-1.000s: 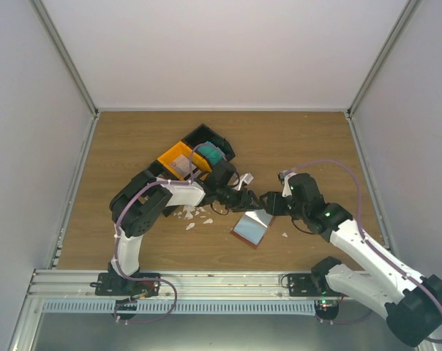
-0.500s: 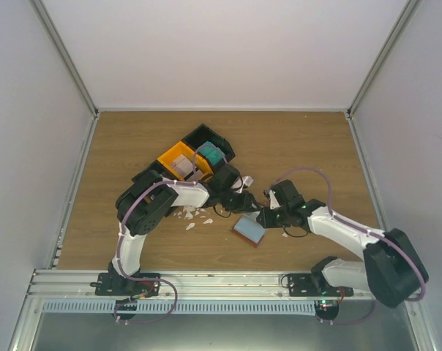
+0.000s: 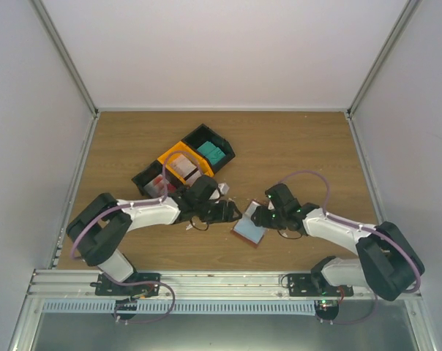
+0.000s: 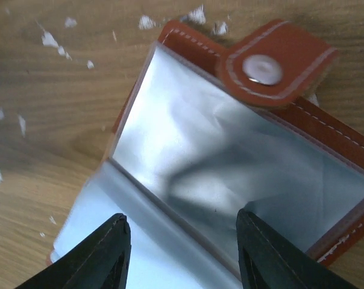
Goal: Put the credit cards into the card holder
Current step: Open the card holder at the center of the board, then adjust the card holder at the center of the board.
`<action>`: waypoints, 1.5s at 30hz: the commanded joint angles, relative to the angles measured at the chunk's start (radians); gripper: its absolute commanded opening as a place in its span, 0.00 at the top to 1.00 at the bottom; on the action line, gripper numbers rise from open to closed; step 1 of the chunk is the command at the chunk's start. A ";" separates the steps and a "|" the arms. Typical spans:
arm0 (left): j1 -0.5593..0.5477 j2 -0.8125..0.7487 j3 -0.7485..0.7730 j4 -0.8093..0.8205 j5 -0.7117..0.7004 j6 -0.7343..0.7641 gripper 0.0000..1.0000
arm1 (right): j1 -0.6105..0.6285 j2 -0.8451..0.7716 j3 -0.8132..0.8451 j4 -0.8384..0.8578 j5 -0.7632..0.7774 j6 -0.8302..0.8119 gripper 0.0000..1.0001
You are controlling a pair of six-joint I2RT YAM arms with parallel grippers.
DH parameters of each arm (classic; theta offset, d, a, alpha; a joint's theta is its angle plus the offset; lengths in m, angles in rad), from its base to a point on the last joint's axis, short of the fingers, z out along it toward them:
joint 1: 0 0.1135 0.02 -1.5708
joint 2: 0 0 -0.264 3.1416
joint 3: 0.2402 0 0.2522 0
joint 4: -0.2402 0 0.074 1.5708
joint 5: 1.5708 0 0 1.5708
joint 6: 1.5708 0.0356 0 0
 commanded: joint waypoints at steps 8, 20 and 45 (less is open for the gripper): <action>-0.174 -0.123 -0.311 0.254 -0.163 -0.486 0.23 | -0.070 0.081 -0.122 0.060 0.105 0.139 0.56; -0.275 0.115 -0.295 0.630 -0.277 -0.661 0.24 | -0.094 0.036 -0.119 0.058 0.096 0.107 0.54; -0.024 0.209 -0.025 0.358 -0.143 -0.214 0.74 | -0.096 0.044 -0.043 -0.008 -0.108 0.031 0.71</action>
